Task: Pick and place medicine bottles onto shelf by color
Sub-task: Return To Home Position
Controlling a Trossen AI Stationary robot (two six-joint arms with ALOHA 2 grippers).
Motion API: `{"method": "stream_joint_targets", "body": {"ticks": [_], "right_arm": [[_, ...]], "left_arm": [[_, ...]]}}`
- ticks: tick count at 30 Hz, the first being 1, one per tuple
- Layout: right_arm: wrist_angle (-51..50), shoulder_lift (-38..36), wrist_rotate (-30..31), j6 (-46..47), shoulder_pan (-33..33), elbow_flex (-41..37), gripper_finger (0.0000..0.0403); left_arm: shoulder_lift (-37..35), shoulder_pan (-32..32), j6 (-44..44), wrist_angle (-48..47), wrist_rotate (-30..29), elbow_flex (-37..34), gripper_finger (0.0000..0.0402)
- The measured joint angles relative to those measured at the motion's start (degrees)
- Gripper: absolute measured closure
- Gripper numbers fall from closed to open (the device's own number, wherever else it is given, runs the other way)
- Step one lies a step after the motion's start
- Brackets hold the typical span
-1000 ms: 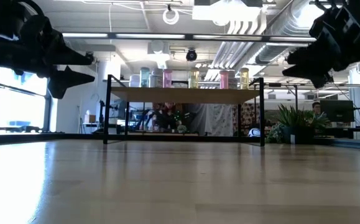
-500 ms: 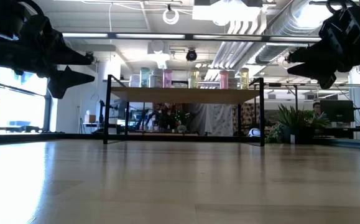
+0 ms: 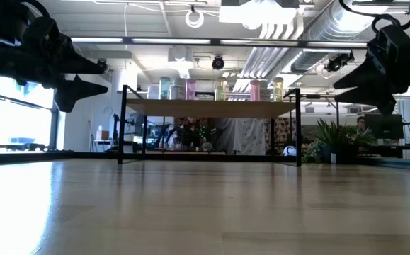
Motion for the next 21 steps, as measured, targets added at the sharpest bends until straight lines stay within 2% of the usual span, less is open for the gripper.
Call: {"method": "stream_joint_targets", "body": {"ticks": [21], "right_arm": [[-2.13,0.02,-1.47,-0.10,0.00,0.00,0.0224]], "left_arm": [[0.00,-0.01,0.01,0.00,0.00,0.00,0.0161]]}}
